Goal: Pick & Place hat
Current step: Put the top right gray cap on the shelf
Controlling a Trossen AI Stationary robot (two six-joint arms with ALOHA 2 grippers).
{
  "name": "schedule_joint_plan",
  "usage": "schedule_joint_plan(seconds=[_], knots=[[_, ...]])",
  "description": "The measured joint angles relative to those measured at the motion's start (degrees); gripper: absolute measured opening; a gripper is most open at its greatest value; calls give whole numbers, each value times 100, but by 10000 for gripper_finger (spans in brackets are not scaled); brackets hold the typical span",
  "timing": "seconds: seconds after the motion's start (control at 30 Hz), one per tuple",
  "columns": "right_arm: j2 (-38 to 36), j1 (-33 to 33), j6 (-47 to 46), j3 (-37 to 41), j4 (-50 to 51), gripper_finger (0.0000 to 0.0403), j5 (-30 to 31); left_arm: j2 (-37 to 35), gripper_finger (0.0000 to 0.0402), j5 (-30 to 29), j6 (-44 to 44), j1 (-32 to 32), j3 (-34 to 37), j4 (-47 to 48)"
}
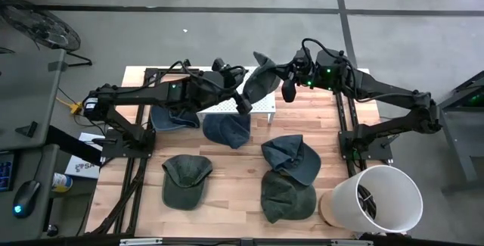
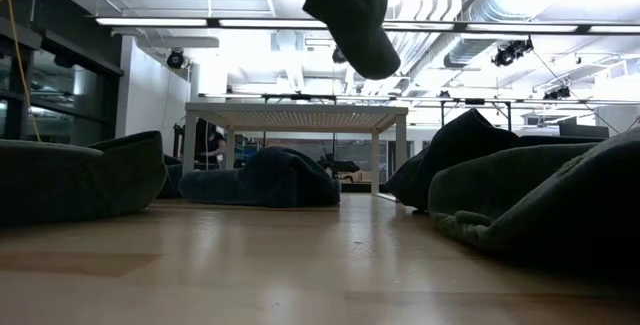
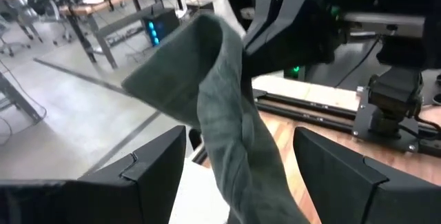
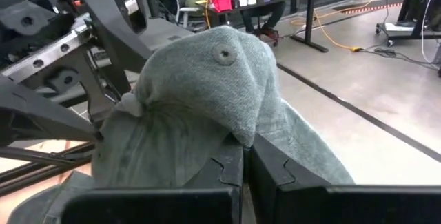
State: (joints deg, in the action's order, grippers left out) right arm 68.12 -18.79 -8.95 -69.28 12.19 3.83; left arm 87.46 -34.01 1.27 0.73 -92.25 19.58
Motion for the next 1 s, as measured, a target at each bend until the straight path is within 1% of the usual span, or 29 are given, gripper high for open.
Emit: schedule_joint_plan(seconds=[0.07,0.17,0.47,0.6,0.7,0.9,1.0], knots=[[0,0,2,0,0,0,-21,0,259,-60,93,2,2,84],[0,0,2,0,0,0,-22,0,238,-112,99,2,2,71],[0,0,1,0,0,0,-41,0,129,70,163,2,2,71],[0,0,-4,0,0,0,-43,0,90,239,164,2,2,73],[0,2,-6,0,0,0,-43,50,71,242,164,2,1,12],[-2,2,-9,0,5,0,-89,239,53,243,185,2,0,-218],[-2,4,-7,0,36,0,-89,270,28,240,203,2,17,-255]])
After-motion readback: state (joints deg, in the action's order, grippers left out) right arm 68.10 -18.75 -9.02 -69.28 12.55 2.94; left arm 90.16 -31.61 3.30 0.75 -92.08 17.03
